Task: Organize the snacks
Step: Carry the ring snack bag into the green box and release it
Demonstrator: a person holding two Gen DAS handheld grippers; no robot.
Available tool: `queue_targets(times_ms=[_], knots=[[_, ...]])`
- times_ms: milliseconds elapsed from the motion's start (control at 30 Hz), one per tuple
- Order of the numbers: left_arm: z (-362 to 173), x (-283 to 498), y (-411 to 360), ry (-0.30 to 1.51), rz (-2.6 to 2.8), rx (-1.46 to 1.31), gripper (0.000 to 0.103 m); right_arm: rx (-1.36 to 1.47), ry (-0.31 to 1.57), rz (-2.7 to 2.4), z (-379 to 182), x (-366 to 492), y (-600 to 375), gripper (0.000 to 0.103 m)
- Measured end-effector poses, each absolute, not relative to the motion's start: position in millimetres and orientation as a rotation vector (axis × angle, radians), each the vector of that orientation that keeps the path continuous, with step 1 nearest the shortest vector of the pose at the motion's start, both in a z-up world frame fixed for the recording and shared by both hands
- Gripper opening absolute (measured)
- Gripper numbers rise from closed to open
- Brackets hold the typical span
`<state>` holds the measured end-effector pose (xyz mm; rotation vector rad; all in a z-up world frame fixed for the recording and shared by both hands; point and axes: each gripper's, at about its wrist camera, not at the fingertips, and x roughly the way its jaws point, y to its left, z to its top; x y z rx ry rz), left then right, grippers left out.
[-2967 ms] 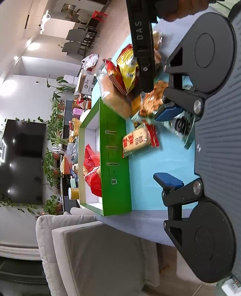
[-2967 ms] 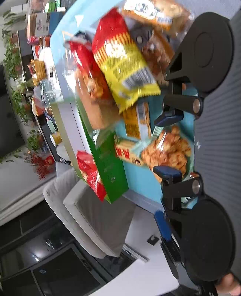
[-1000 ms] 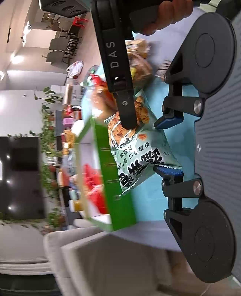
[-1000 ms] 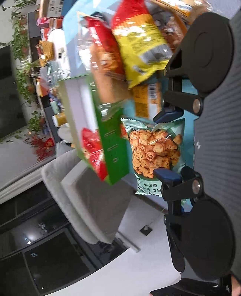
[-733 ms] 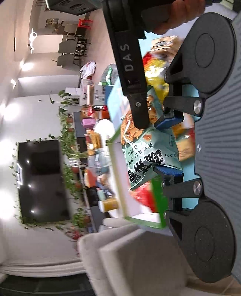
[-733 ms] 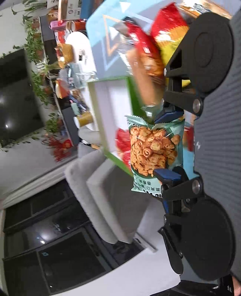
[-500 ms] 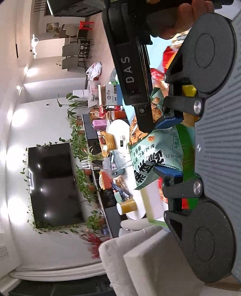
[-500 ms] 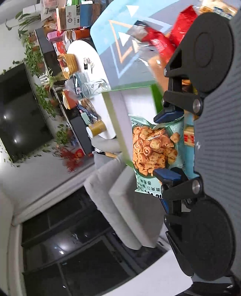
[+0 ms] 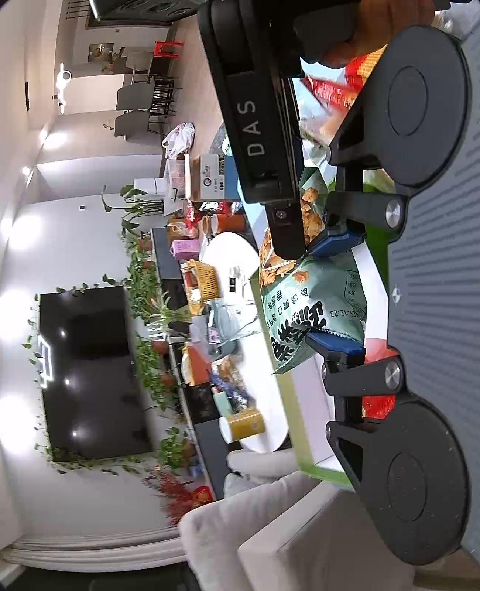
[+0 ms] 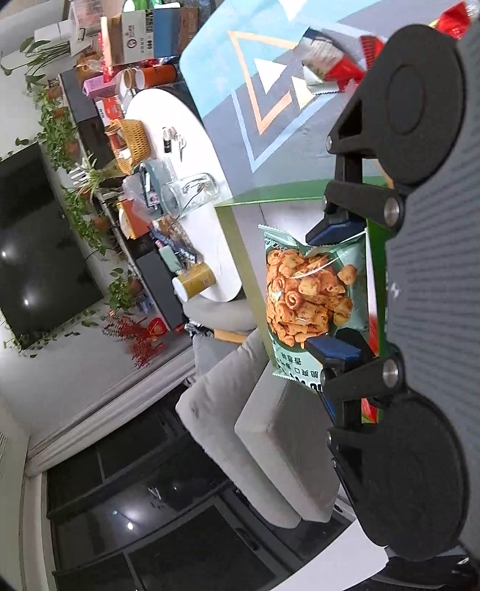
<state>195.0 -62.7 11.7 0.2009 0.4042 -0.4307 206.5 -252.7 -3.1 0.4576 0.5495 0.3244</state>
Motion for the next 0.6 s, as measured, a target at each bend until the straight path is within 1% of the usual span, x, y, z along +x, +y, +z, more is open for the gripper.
queue_targets(times_ms=[33,67,100,200,267,367,467,600], knots=[[7,201,-63,0.417,-0.431,0.196,0.043,0.457,0.560,0.319,-7,212,-253,0.059],[3,207,-62,0.430,-0.435,0.188,0.047,0.459,0.572,0.313,-11,216,-253,0.059],[-3,212,-61,0.443,-0.437,0.177,0.048,0.463,0.587,0.295,-16,220,-253,0.059],[-23,223,-58,0.513,-0.415,0.175,0.048,0.456,0.607,0.302,-24,223,-255,0.059],[-31,223,-51,0.501,-0.403,0.147,0.048,0.451,0.598,0.301,-24,219,-256,0.059],[-27,225,-41,0.541,-0.390,0.090,0.047,0.448,0.584,0.293,-18,214,-256,0.059],[-22,219,-39,0.539,-0.385,0.100,0.046,0.447,0.565,0.279,-12,206,-258,0.059],[-13,199,-39,0.496,-0.367,0.139,0.050,0.427,0.535,0.265,-2,189,-264,0.059]])
